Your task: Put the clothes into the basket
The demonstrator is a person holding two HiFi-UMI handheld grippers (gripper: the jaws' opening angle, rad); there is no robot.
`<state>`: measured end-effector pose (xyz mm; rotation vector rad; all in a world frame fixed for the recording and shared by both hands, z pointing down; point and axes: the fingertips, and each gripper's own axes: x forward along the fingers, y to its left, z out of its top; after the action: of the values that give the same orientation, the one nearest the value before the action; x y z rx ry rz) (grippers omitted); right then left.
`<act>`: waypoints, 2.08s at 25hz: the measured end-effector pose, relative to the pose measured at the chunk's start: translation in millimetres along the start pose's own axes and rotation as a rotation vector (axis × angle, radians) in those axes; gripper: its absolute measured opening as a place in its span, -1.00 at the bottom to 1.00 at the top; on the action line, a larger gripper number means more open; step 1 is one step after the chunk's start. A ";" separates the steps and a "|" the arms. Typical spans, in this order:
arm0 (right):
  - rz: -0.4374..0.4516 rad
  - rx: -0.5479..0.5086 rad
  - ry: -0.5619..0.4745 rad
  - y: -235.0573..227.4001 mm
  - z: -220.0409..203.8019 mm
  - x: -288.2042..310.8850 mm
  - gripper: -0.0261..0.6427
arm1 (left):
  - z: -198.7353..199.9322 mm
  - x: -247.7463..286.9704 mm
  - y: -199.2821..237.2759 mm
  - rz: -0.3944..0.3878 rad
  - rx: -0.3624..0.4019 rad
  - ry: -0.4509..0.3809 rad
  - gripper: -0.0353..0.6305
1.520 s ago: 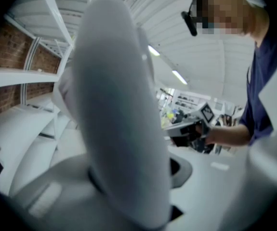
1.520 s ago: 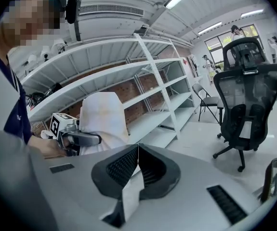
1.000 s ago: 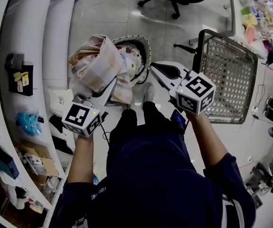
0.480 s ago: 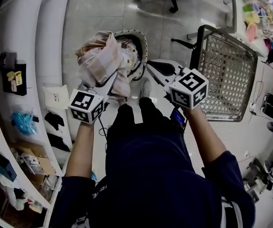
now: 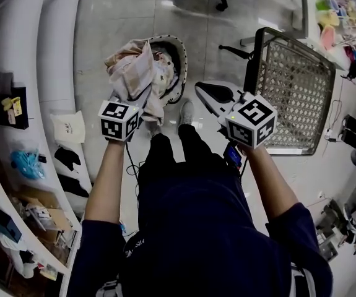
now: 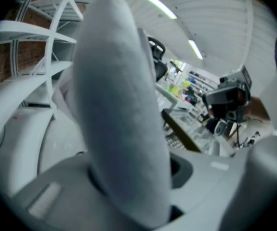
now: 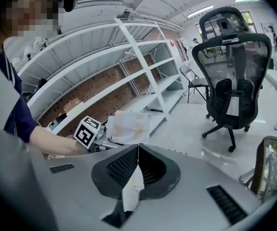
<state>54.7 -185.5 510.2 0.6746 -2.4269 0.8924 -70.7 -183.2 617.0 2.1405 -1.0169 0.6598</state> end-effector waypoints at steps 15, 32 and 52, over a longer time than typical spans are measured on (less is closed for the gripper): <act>0.006 0.024 0.030 -10.2 -14.1 10.6 -0.90 | -61.7 61.0 39.8 0.093 -0.024 0.237 -0.49; 0.003 0.054 0.053 -11.8 -30.7 14.2 -0.90 | -87.3 71.2 44.9 0.094 -0.067 0.321 -0.25; 0.037 0.020 0.004 12.2 -3.8 22.3 -0.90 | -16.9 -2.2 14.0 0.076 -0.056 0.046 -0.45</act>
<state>31.3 -181.0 519.9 0.6370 -2.4373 0.9322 -85.9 -176.2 631.4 2.0377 -1.0839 0.7051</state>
